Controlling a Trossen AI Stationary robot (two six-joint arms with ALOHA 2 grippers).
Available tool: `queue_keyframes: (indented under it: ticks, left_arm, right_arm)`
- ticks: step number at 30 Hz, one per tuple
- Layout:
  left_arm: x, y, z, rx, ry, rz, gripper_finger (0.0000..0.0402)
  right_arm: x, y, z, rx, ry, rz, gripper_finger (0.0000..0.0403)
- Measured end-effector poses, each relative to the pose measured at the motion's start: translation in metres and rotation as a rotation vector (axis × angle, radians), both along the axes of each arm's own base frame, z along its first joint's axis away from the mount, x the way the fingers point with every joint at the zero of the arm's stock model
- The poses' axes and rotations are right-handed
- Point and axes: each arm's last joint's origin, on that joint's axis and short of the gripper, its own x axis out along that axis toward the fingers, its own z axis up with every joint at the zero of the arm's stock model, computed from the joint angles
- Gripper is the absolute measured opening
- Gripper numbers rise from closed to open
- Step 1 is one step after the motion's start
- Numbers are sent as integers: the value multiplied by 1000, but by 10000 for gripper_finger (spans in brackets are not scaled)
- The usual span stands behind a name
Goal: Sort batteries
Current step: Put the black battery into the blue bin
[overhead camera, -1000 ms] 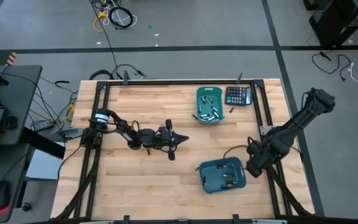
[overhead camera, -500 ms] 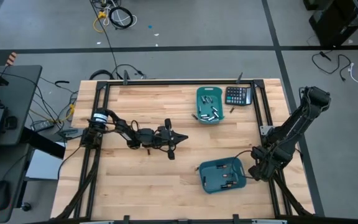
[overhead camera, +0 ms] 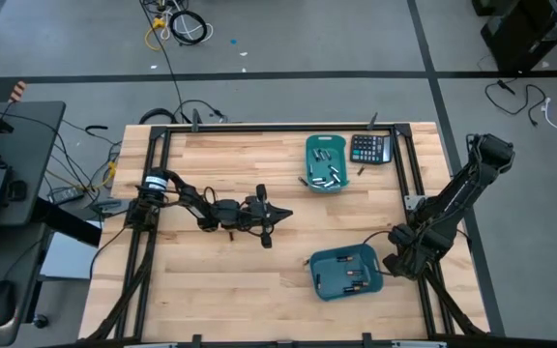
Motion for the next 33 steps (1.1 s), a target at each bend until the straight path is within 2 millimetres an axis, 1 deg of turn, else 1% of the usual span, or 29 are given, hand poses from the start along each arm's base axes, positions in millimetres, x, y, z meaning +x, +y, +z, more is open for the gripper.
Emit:
queue_keyframes:
  ticks: [2,4,7,9,16,19,21,23,28,31,33]
  left_arm:
    - [0,0,0,0,0,0,15]
    - [0,0,0,0,0,0,15]
    - [0,0,0,-1,0,1,15]
    - [0,0,0,-2,-1,0,15]
    - [0,0,0,-4,-1,1,15]
    - [0,0,0,-4,-1,2,15]
    - [0,0,0,-8,-2,2,15]
    - [0,0,0,-10,-2,2,15]
    - [0,0,0,-11,-2,2,15]
    - [0,0,0,-11,-2,2,15]
    - [0,0,0,-11,-1,2,15]
  right_arm:
    - [0,-3,2,-61,-16,6,0]
    - [4,2,10,-48,-64,9,0]
    - [3,0,14,-81,-48,15,0]
    - [5,2,18,-59,-47,14,0]
    - [4,2,18,-69,-22,-26,0]
    - [6,3,18,-72,-60,-32,7]
    - [11,6,18,-51,-125,-41,23]
    - [13,6,16,-43,-154,-56,46]
    - [10,2,4,-95,-34,-75,111]
    - [11,4,0,-112,-18,-66,142]
    - [13,5,-3,-119,-15,-66,156]
